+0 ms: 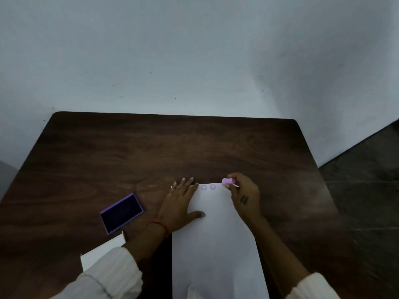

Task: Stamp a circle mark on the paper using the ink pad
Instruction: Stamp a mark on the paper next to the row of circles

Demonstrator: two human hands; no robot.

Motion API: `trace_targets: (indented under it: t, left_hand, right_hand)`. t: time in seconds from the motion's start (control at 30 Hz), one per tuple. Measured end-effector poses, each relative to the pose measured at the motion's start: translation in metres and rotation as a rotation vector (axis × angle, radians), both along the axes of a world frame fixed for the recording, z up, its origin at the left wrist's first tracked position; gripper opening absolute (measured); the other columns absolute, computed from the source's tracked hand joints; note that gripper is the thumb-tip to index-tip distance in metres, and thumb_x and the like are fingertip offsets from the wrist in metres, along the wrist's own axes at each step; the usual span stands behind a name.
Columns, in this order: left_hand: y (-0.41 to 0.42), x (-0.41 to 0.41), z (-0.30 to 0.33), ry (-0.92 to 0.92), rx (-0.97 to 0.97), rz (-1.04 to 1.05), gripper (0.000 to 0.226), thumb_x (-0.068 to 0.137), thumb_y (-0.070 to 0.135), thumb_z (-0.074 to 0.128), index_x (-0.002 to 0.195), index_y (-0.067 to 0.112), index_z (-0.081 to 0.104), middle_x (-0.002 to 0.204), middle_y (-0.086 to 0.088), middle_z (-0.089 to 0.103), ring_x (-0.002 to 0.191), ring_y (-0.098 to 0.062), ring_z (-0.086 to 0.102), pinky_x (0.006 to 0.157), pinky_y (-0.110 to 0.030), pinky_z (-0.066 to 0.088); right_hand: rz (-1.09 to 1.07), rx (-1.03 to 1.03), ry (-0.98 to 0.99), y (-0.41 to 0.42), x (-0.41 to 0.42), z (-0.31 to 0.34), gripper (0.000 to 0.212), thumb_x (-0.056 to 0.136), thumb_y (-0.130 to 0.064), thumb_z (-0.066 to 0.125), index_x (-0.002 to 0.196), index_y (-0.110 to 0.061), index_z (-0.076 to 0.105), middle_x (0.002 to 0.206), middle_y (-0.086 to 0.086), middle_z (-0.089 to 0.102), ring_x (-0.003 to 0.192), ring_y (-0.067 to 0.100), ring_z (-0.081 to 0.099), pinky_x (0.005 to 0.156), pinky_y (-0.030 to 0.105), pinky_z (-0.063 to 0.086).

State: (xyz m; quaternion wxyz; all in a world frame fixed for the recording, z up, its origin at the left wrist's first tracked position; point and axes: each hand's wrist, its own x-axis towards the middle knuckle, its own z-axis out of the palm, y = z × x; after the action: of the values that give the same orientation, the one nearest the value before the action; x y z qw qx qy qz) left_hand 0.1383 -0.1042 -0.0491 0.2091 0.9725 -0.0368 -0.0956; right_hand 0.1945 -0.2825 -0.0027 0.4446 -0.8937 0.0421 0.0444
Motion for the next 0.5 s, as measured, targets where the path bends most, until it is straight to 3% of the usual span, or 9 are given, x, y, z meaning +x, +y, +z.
trace_targets:
  t: [0.1, 0.2, 0.5]
  left_hand:
    - [0.0, 0.0, -0.003, -0.002, -0.023, 0.003, 0.104, 0.058, 0.077, 0.025, 0.144, 0.019, 0.016, 0.157, -0.003, 0.011, 0.145, -0.021, 0.003, 0.112, -0.032, -0.007]
    - [0.0, 0.001, -0.003, 0.002, -0.037, 0.009, 0.105, 0.057, 0.078, 0.026, 0.144, 0.019, 0.015, 0.157, -0.002, 0.01, 0.145, -0.02, 0.003, 0.112, -0.031, -0.006]
    - [-0.001, 0.003, -0.004, 0.015, -0.046, 0.011, 0.107, 0.057, 0.077, 0.031, 0.144, 0.018, 0.015, 0.157, -0.003, 0.009, 0.145, -0.022, 0.002, 0.112, -0.033, -0.008]
  right_hand:
    - [0.214, -0.209, 0.04, 0.0, 0.011, -0.005, 0.017, 0.088, -0.021, 0.056, 0.098, -0.009, 0.064, 0.102, 0.01, 0.068, 0.09, 0.018, 0.061, 0.081, 0.027, 0.047]
    - [0.376, -0.337, -0.031, -0.001, 0.012, -0.004, 0.017, 0.088, -0.013, 0.056, 0.103, -0.007, 0.062, 0.111, 0.013, 0.064, 0.101, 0.024, 0.061, 0.09, 0.03, 0.047]
    - [0.493, -0.519, -0.011, 0.004, 0.015, -0.005, 0.022, 0.089, -0.015, 0.055, 0.11, -0.011, 0.057, 0.117, 0.011, 0.061, 0.104, 0.024, 0.059, 0.092, 0.032, 0.049]
